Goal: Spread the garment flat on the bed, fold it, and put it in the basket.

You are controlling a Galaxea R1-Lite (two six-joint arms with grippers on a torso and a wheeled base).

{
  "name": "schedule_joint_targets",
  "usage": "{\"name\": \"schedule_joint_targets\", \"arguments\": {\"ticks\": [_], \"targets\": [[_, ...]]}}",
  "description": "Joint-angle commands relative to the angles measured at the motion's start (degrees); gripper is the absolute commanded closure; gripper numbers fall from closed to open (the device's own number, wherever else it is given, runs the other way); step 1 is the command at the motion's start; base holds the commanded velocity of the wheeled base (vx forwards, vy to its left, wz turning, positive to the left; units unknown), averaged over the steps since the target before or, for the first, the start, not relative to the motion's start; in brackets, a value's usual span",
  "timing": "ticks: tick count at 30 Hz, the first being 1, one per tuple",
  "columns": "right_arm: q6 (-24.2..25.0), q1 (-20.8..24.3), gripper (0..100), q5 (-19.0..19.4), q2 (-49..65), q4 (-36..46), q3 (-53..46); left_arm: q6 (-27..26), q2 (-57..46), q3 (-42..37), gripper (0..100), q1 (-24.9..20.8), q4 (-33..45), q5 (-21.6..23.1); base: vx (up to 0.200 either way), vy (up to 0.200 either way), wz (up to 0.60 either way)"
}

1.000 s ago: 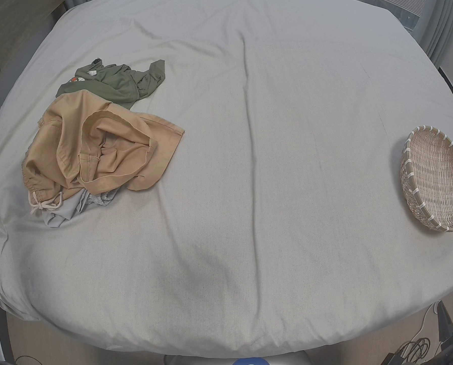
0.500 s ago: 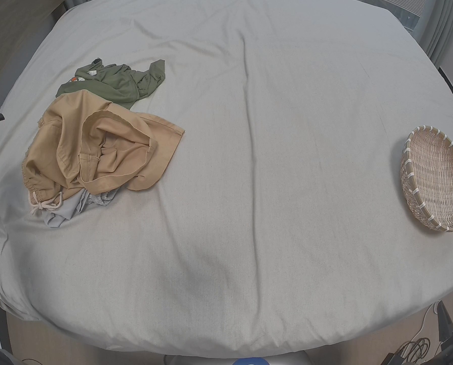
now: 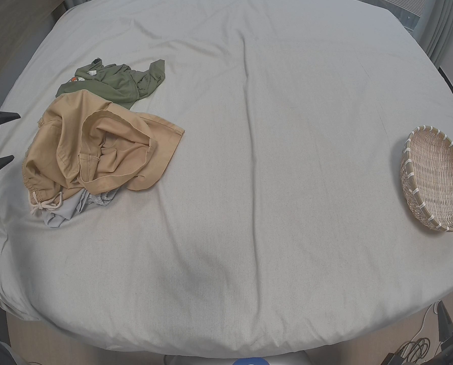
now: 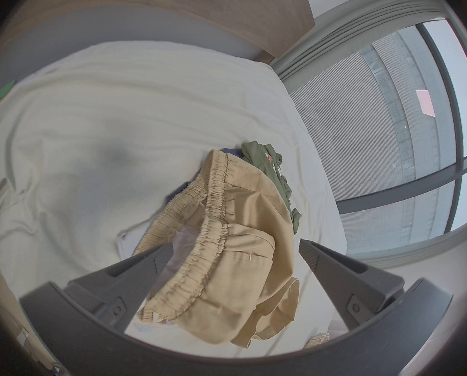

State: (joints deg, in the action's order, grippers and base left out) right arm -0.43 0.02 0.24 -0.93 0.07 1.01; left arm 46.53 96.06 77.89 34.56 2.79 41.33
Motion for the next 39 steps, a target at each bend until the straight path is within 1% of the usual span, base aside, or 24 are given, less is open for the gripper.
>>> {"name": "schedule_joint_targets", "arguments": {"ticks": [1, 4, 8, 15, 18, 19, 25, 28, 30, 33, 34, 35, 36, 37, 38, 39], "targets": [[-0.01, -0.02, 0, 0.02, 0.49, -0.07, -1.01, 0.58, 3.61, 1.13, 0, -1.51, -1.21, 0.51, 0.0, 0.0, 0.0], [-0.01, 0.06, 0, 0.02, 0.49, 0.01, -1.01, 0.67, 4.66, 1.3, 0, -2.48, -2.62, 0.42, 0.0, 0.0, 0.0], [-0.01, 0.06, 0, 0.02, 0.49, 0.01, -1.01, 0.67, 5.45, 1.39, 0, -2.66, -4.11, 0.42, 0.0, 0.0, 0.0], [-0.01, 0.06, 0, 0.02, 0.49, 0.01, -1.01, 1.02, 6.07, 1.48, 0, -6.52, -4.2, -0.19, 0.0, 0.0, 0.0], [-0.01, 0.06, 0, 0.02, 0.49, -0.07, -1.01, 2.51, 5.89, 1.57, 0, -7.67, -4.46, -0.46, 0.0, 0.0, 0.0], [-0.01, -0.02, 0, 0.02, 0.49, 0.01, -1.01, 2.51, 5.8, 1.66, 100, -7.67, -4.55, -0.46, 0.0, 0.0, 0.0], [-0.01, 0.06, 0, 0.02, 0.49, 0.01, -1.01, 2.69, 3.96, 1.92, 100, -7.75, -4.46, -0.37, 0.0, 0.0, 0.0], [-0.01, -0.02, 0, 0.02, 0.49, 0.01, -1.01, 3.04, -2.28, 0.25, 100, -8.72, -3.49, 0.25, 0.0, 0.0, 0.0], [-0.01, 0.06, 0, 0.02, 0.49, -0.07, -1.01, 3.3, -6.15, -2.48, 100, -11.01, -3.58, 0.33, 0.0, 0.0, 0.0], [-0.01, -0.02, 0, 0.02, 0.49, -0.07, -1.01, 3.3, -11.95, -7.05, 100, -16.45, -3.76, 0.07, 0.0, 0.0, 0.0], [-0.01, -0.02, 0, 0.02, 0.49, -0.07, -1.01, 3.3, -13.8, -8.45, 100, -18.92, -3.67, -0.11, 0.0, 0.0, 0.0], [-0.01, -0.02, 0, 0.02, 0.49, 0.01, -1.01, 3.3, -14.24, -8.72, 100, -19.53, -3.58, -0.19, 0.0, 0.0, 0.0], [-0.01, -0.02, 0, 0.02, 0.49, 0.01, -1.01, 3.21, -16.35, -10.47, 100, -22.52, -3.49, -0.54, 0.0, 0.0, 0.0], [-0.01, -0.02, 0, 0.02, 0.49, 0.01, -1.01, 3.21, -16.35, -10.47, 100, -22.52, -3.49, -0.54, 0.0, 0.0, 0.0], [-0.01, -0.02, 0, 0.02, 0.49, 0.01, -1.01, 3.13, -18.01, -12.32, 100, -25.68, -3.58, -1.16, 0.0, 0.0, 0.0], [-0.01, -0.02, 0, 0.02, 0.49, -0.07, -1.01, 2.95, -18.37, -13.11, 100, -26.91, -3.58, -1.78, 0.0, 0.0, 0.0]]}}
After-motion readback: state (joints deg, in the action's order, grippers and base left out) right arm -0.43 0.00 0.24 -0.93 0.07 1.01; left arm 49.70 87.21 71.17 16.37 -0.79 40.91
